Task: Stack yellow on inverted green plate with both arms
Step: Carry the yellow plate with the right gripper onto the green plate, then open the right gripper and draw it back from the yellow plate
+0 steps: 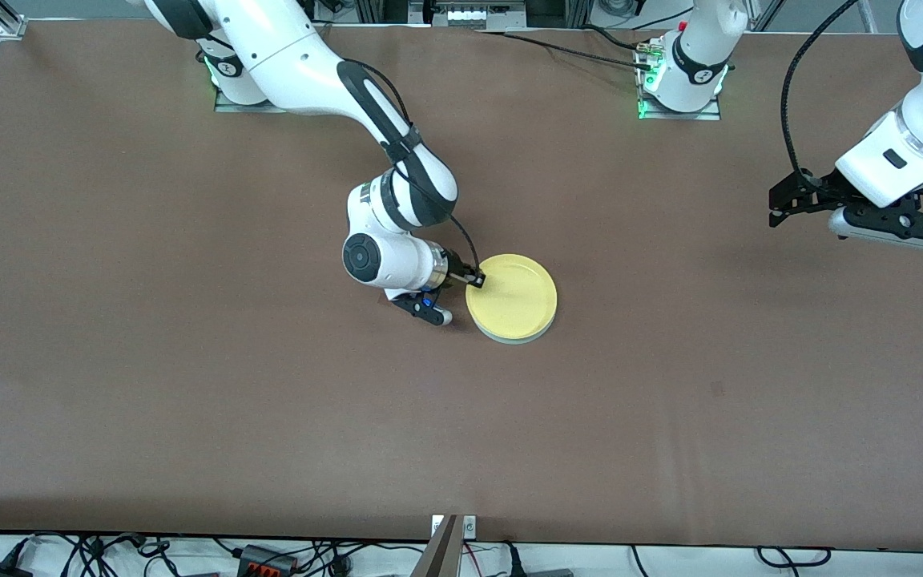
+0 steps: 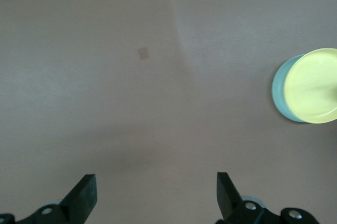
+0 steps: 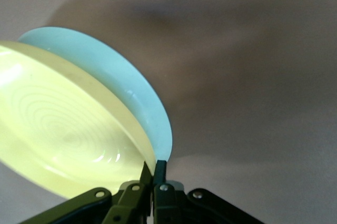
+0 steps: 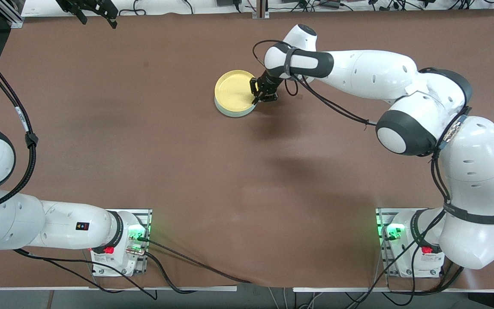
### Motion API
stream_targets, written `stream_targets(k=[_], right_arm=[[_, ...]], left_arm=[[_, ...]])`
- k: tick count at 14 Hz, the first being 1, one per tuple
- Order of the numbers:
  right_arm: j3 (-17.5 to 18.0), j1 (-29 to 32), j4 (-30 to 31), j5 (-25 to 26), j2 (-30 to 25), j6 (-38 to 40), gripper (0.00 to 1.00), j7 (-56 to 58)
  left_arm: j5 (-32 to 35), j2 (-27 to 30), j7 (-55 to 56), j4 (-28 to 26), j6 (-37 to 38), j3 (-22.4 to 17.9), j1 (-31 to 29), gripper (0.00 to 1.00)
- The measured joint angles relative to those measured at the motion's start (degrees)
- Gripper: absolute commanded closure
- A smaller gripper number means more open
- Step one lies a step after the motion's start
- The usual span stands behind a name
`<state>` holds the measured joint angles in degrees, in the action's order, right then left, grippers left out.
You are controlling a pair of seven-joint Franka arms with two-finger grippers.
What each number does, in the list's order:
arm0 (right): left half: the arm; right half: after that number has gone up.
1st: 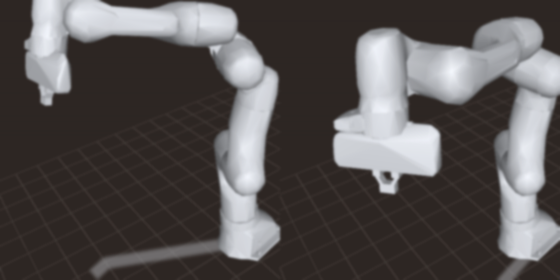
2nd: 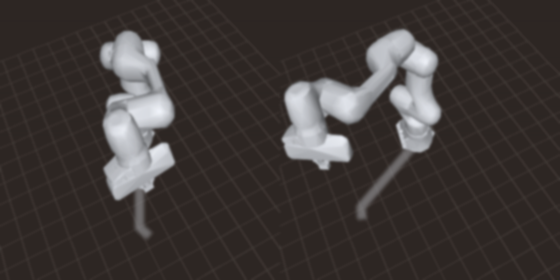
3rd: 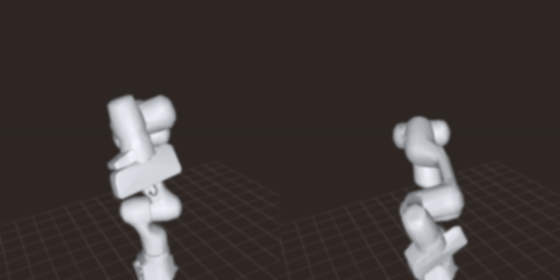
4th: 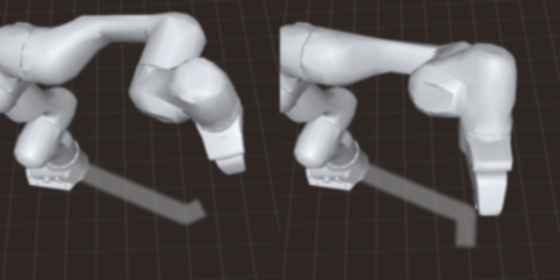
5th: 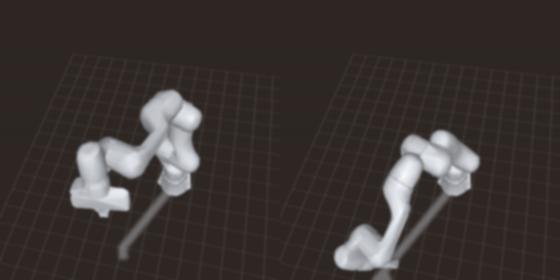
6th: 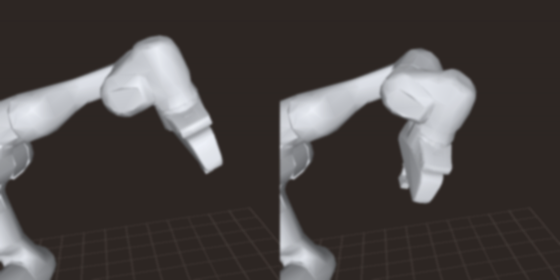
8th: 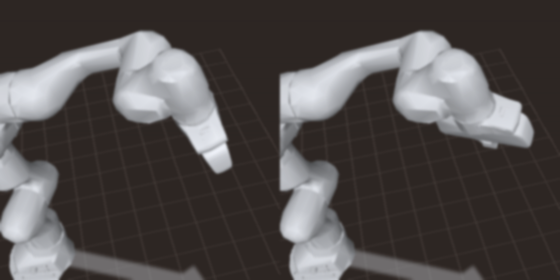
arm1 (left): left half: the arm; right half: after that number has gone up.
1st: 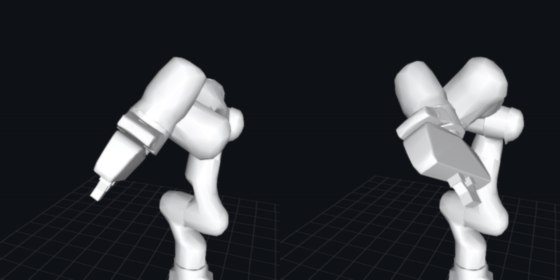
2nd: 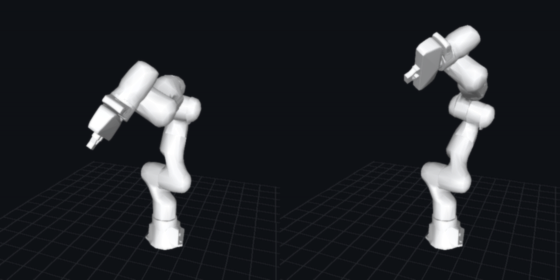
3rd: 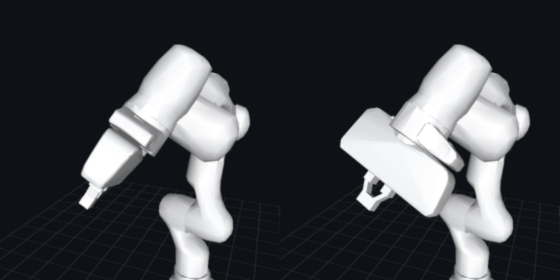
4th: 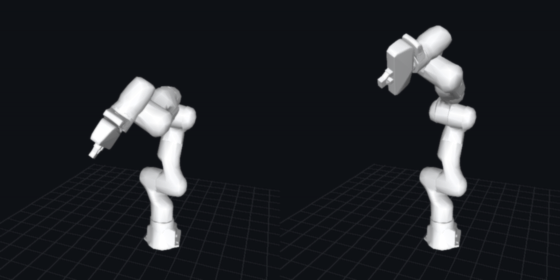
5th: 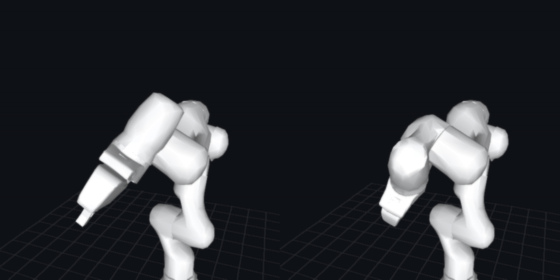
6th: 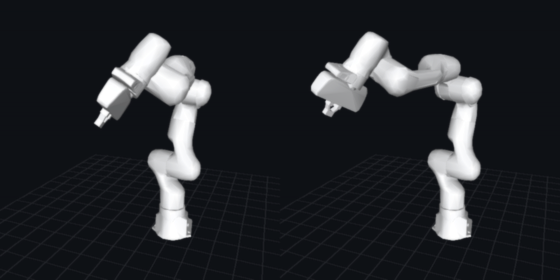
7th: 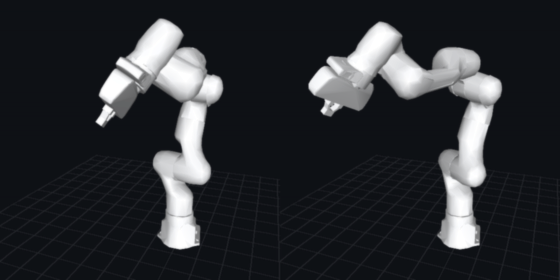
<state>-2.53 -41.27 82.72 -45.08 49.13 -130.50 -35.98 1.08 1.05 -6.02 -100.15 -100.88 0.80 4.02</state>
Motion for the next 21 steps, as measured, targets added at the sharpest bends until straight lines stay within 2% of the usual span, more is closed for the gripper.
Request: stream_targets(k=[3,14,15,16,17,21], right_arm=[[-0.18,0.00,-0.06,-2.14,0.03,-0.33,1.00,0.00],[-0.18,-0.96,-0.76,-2.46,0.03,-0.68,1.00,-2.04],[-0.21,-0.96,-0.76,-2.46,0.03,-0.68,0.89,-2.05],[-0.25,-0.95,-0.76,-2.46,0.03,-0.68,0.41,-2.05],[-0.27,-0.96,-0.76,-2.46,0.03,-0.68,0.00,-2.06],[-0.81,-0.94,-1.04,-2.32,-0.35,-0.69,0.00,-2.07]], left_arm=[[0.53,0.00,0.01,0.01,0.01,0.34,0.03,0.00],[0.53,0.00,0.03,0.01,0.97,0.11,-0.20,0.00],[0.53,-0.01,0.03,0.01,0.98,0.11,-0.20,0.00],[0.53,-0.01,0.03,0.01,0.99,0.11,-0.20,0.00],[0.53,-0.01,0.03,0.01,1.00,0.11,-0.20,0.00],[0.53,-0.01,0.03,0.01,1.13,0.11,-0.20,0.00]])
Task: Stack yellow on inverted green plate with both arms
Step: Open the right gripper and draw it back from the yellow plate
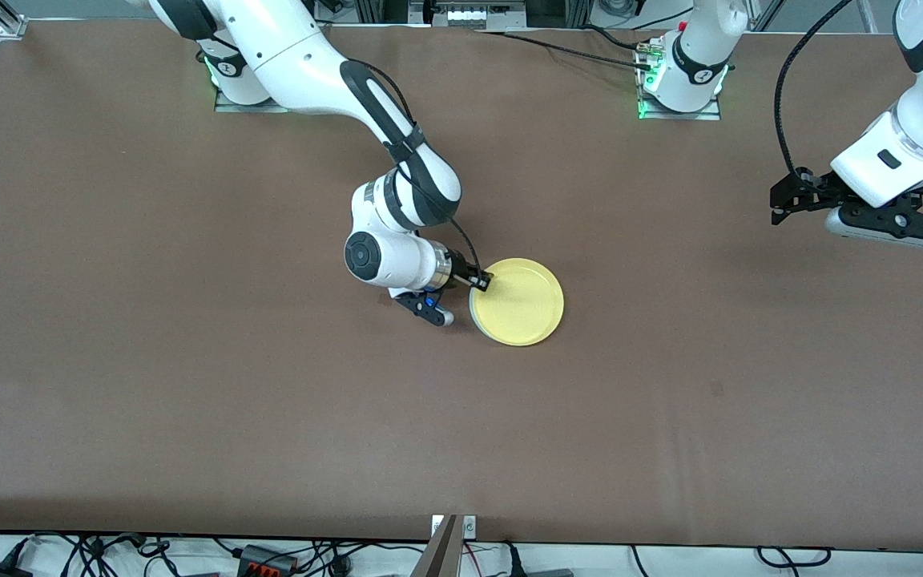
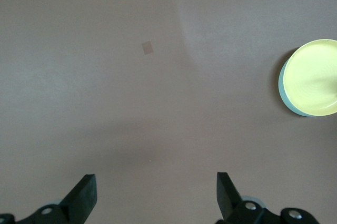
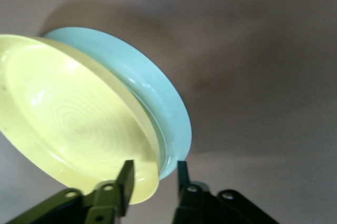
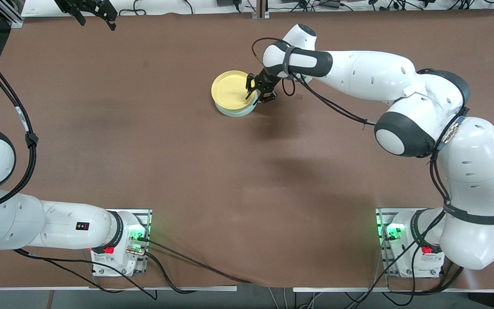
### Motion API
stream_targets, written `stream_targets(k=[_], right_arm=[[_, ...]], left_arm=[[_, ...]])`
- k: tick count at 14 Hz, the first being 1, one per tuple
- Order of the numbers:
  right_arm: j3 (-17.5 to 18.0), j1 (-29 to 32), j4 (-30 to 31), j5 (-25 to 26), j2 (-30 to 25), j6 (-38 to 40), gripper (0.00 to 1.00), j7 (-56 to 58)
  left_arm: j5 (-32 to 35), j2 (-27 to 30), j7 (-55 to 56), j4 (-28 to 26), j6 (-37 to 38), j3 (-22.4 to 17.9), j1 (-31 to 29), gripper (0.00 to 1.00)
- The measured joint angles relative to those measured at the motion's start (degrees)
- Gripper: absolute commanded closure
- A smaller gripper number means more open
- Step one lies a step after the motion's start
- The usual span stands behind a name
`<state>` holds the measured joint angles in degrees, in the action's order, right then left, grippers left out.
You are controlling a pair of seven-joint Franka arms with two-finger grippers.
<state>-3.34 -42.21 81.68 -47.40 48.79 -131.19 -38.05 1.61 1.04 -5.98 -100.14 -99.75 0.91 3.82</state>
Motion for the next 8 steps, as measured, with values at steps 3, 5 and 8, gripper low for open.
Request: stream_targets(k=[3,5,8], right_arm=[[-1.30,0.02,-0.74,4.09,-2.34,0.53,0.00,0.00],[-3.98,0.34,-1.13,10.40,-5.86,5.75,0.00,-0.08],[-9.50,1.27,-1.76,20.51,-11.98,16.72,0.00,0.77]], left_arm=[[0.00,0.00,0.00,0.00,0.09,0.00,0.00,0.00],[0.00,0.00,0.00,0.00,0.11,0.00,0.00,0.00],[0.00,0.00,0.00,0.00,0.14,0.00,0.00,0.00]])
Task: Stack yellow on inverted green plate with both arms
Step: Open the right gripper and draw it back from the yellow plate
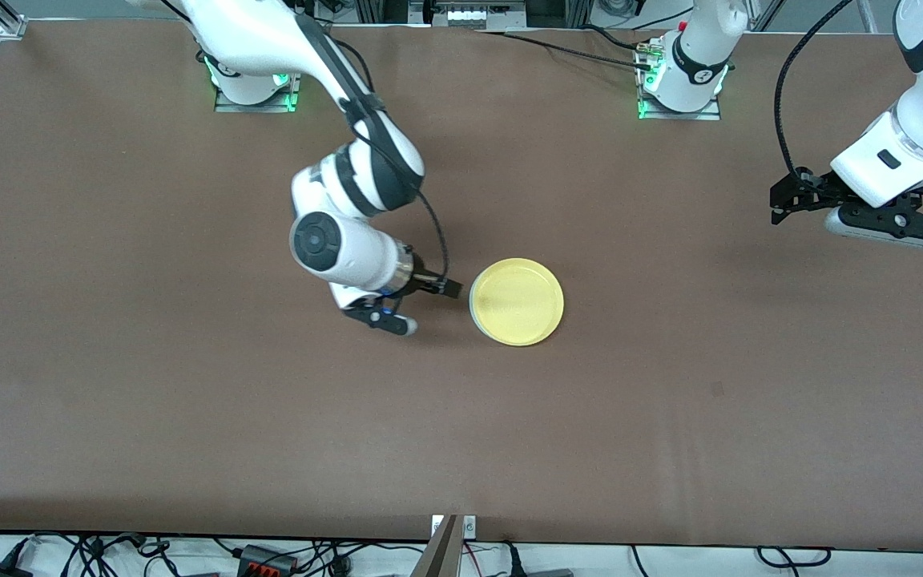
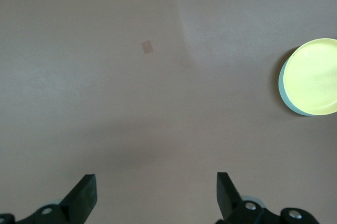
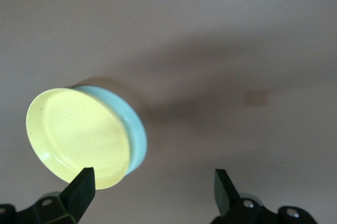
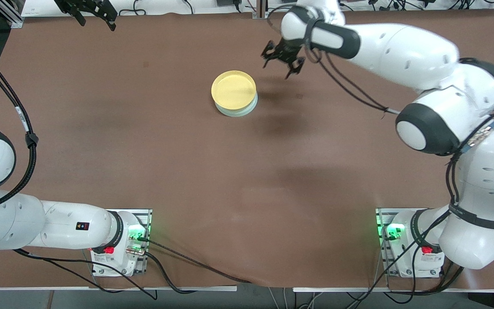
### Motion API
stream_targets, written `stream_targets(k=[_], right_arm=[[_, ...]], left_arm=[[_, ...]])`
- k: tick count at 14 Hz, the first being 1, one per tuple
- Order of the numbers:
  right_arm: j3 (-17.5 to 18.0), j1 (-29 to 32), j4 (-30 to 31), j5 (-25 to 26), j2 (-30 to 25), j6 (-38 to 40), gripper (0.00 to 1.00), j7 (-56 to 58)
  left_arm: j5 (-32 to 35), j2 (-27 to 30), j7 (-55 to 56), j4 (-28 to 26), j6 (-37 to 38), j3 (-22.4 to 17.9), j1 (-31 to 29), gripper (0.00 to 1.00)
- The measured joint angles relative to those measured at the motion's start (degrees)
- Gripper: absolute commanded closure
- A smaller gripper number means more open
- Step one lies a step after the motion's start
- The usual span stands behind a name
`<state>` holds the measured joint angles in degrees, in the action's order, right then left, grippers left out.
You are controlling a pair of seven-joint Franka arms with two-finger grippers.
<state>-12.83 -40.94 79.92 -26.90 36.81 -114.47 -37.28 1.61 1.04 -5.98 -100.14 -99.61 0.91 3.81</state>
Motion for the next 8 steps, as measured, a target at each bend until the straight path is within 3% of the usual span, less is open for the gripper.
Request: stream_targets(k=[3,8], right_arm=[[-4.40,0.29,-2.14,5.71,-4.39,8.03,0.00,1.42],[-16.52,0.34,-5.62,7.35,-5.62,19.76,0.00,18.50]], left_arm=[[0.00,0.00,0.00,0.00,0.04,0.00,0.00,0.00],[0.00,0.00,0.00,0.00,0.06,0.00,-0.01,0.00]])
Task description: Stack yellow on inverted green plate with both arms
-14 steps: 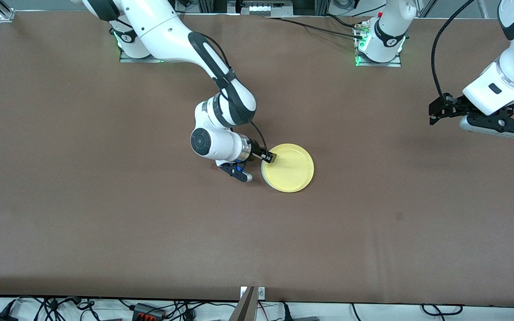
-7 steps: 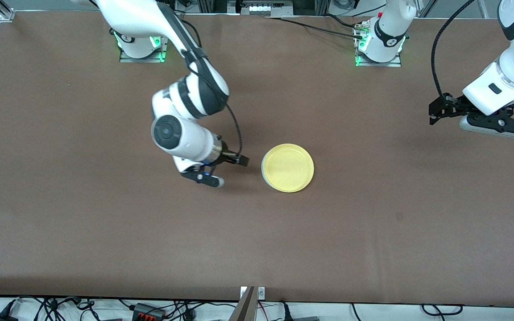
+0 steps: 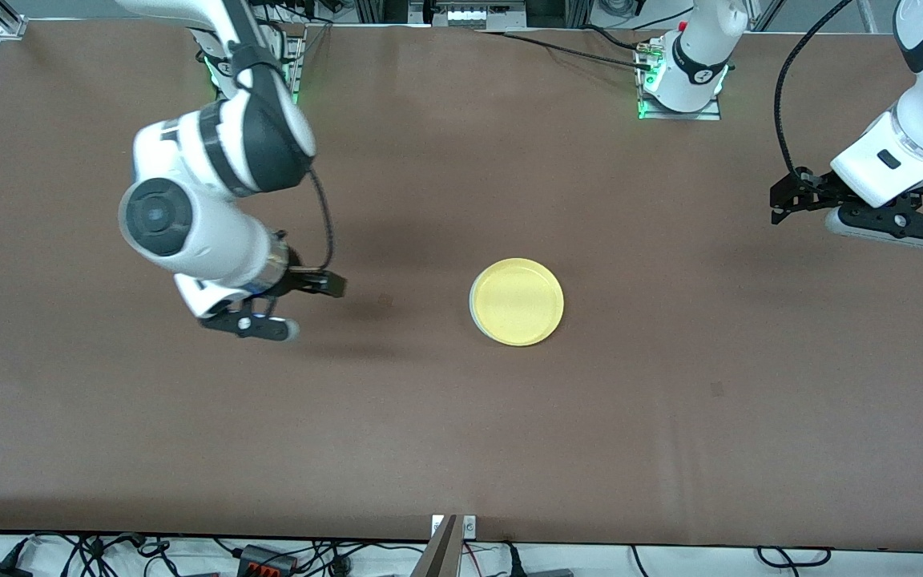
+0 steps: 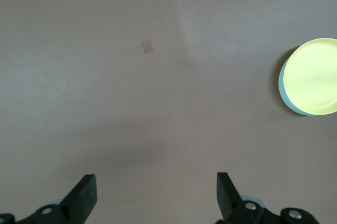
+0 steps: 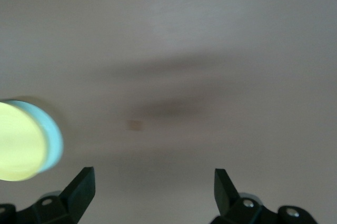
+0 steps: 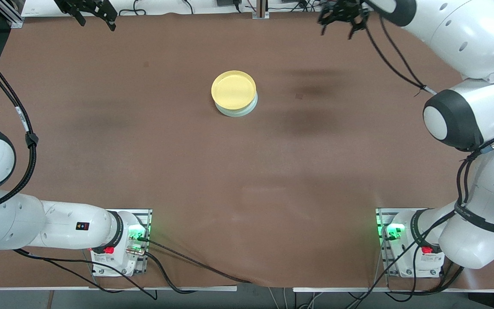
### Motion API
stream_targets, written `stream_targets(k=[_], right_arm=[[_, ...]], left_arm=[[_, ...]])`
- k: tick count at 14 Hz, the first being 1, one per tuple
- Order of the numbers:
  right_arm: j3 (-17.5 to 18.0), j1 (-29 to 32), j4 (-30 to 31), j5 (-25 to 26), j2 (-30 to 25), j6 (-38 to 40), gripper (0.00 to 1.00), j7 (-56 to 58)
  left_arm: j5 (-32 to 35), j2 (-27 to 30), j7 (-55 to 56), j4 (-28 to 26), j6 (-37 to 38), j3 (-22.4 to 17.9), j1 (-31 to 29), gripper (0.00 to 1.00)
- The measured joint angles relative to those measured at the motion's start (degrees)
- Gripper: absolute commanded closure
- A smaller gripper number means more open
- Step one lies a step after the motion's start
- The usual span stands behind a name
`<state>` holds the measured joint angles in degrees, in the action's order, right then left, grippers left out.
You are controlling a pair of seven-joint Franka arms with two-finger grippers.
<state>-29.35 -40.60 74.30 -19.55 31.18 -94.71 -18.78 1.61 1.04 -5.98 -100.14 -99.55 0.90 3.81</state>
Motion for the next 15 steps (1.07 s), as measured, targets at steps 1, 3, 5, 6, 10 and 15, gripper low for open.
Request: stream_targets(k=[1,3,5,6,10,15], right_arm=[[-2.46,0.06,-0.25,0.00,-0.01,1.24,0.00,2.78],[-6.17,0.09,-0.59,0.00,-0.04,1.96,0.00,5.17],[-8.28,0.00,-0.98,-0.01,-0.13,2.03,0.00,5.18],[-8.71,0.02,-1.07,0.01,-0.38,2.01,0.00,4.58],[-3.83,4.49,-1.12,7.94,-3.70,1.46,0.00,2.67],[13.98,21.49,1.48,16.76,-11.95,0.42,0.00,0.61]], left_arm=[[0.00,0.00,0.00,0.00,0.01,0.00,0.00,0.00],[0.00,0.00,0.00,0.00,0.03,0.00,0.00,0.00],[0.00,0.00,0.00,0.00,0.05,0.00,0.00,0.00],[0.00,0.00,0.00,0.00,0.06,0.00,-0.01,0.00],[0.00,0.01,0.00,0.31,1.15,-0.11,-0.05,0.00],[0.00,0.10,-0.03,2.31,2.53,-0.29,-0.91,0.00]])
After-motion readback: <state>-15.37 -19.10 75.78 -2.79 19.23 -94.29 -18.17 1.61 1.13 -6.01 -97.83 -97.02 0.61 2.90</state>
